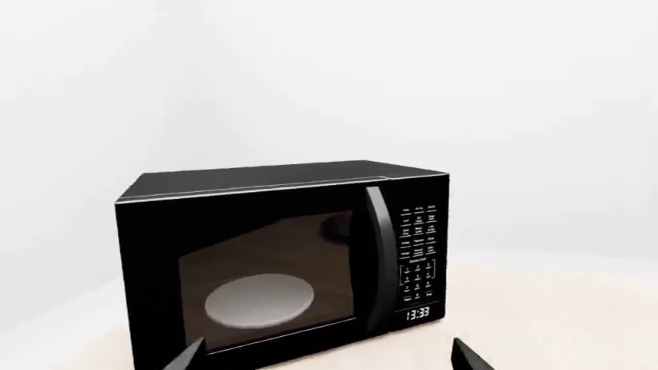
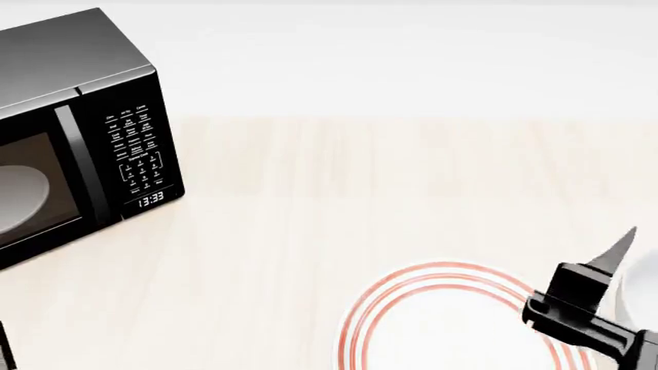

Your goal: Put the white bowl to the right of the plate.

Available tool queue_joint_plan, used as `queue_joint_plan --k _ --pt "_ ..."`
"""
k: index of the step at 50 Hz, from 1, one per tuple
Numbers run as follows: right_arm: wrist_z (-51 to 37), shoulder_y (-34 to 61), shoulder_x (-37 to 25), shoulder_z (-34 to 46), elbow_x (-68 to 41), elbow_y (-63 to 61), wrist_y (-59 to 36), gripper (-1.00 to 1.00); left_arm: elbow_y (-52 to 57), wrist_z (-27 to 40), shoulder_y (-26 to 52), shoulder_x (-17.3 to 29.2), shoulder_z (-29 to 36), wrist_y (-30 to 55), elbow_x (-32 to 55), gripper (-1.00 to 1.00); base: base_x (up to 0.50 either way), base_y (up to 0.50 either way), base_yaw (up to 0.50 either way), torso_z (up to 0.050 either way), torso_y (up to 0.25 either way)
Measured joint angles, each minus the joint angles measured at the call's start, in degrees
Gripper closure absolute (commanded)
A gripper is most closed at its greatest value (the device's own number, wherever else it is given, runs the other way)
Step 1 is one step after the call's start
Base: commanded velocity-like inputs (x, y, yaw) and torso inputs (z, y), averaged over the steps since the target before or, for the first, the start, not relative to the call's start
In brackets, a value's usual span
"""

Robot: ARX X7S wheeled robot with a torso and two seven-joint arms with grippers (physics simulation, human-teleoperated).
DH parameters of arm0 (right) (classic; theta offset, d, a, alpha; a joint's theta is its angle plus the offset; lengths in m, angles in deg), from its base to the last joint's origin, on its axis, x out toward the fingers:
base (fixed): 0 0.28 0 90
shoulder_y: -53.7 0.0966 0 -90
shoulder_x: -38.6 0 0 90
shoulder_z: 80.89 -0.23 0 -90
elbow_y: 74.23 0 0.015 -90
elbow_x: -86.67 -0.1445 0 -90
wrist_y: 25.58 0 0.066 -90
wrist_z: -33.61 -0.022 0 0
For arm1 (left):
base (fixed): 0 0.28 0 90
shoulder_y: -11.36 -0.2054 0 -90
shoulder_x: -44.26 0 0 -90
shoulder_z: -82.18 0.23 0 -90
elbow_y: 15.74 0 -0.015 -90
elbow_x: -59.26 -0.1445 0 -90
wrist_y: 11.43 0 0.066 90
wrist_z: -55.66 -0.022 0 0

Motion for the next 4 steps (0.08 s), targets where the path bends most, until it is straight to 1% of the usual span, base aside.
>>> queue_joint_plan --k 2,4 --pt "-0.4 -8.0 1.1 -6.3 6.9 -2.9 -2.6 -1.00 0.2 -0.3 -1.0 -0.2 1.4 -2.2 -1.6 -1.00 0.00 0.00 0.00 0.000 0.000" --pt "-0.5 -15.0 2.3 -10.9 13.9 -5.4 -4.8 -1.00 0.3 -0.6 -2.0 -0.3 2.9 -4.6 -3.2 -1.00 0.00 0.00 0.00 0.000 0.000"
